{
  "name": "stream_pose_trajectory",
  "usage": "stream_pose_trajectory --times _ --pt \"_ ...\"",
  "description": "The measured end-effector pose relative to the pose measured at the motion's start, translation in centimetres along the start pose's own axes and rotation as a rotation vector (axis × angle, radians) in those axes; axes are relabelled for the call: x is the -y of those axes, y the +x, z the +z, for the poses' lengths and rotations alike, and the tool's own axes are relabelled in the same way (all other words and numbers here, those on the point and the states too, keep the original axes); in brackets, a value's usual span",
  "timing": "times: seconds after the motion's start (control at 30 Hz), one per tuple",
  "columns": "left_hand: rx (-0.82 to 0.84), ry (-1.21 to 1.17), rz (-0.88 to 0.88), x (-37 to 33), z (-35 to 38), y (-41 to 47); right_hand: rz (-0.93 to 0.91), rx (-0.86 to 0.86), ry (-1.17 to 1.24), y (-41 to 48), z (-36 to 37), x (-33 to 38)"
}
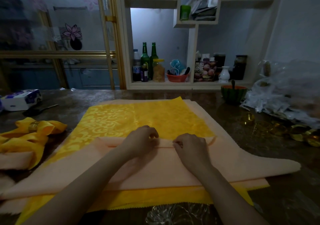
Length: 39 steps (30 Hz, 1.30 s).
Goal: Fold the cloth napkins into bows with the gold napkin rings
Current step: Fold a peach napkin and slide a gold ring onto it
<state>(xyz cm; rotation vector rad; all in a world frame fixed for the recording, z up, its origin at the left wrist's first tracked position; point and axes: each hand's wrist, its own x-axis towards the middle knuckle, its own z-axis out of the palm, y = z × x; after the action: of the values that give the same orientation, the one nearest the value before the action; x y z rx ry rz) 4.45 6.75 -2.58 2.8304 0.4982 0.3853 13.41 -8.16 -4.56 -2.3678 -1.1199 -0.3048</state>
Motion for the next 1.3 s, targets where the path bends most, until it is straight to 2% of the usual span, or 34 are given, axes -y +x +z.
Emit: stream_pose_trajectory --times 0.13,0.27,0.33,0.4,0.47,0.53,0.6,0.7,0.87,0.93,1.03,1.1,1.23,1.3 --pt "0.07 0.017 -0.029 0.6 -0.9 0.0 0.05 -0.007 0.07 0.1 -0.4 -0.5" --pt "-0.067 0.198 0.041 0.1 -0.6 -0.4 -0.005 -0.06 -0.044 0.2 -0.5 -0.6" --pt "-0.116 0.259 0.085 -0.3 -0.2 -0.7 -0.03 -0.029 -0.116 0.2 -0.8 -0.5" --pt "-0.074 0.258 0.083 -0.5 -0.2 -1.2 -0.035 0.057 -0.157 0.0 -1.3 -0.4" --pt "0.045 0.202 0.047 -0.5 -1.0 -1.6 -0.012 0.145 -0.177 -0.1 -1.9 0.1" --pt "0.143 0.105 0.008 -0.2 -1.6 -1.7 0.003 0.167 -0.176 -0.2 -2.3 0.3" --pt "0.156 0.038 0.0 0.4 -2.0 -1.7 0.005 0.146 -0.146 -0.2 -2.5 0.3" --pt "0.109 -0.095 -0.055 1.4 -2.4 -2.5 0.026 0.173 -0.039 -0.4 -3.0 -0.1" --pt "-0.035 -0.226 -0.252 3.4 -2.5 -4.8 0.045 0.196 0.053 -1.0 -3.4 -0.2" --pt "-0.073 -0.2 -0.285 3.9 -2.4 -5.4 0.033 0.19 0.01 -1.1 -3.4 0.1" --pt "-0.11 -0.08 -0.205 3.8 -2.7 -5.9 -0.011 0.172 -0.052 -1.3 -3.5 0.7" --pt "-0.034 0.001 -0.172 3.5 -3.0 -6.0 -0.024 0.199 -0.084 -1.5 -3.8 1.1" --pt "0.233 0.084 -0.206 2.7 -4.2 -6.1 0.021 0.33 -0.095 -1.7 -4.5 1.1" --pt "0.27 0.067 -0.217 2.5 -4.6 -6.2 0.043 0.36 -0.062 -1.5 -4.8 1.0"
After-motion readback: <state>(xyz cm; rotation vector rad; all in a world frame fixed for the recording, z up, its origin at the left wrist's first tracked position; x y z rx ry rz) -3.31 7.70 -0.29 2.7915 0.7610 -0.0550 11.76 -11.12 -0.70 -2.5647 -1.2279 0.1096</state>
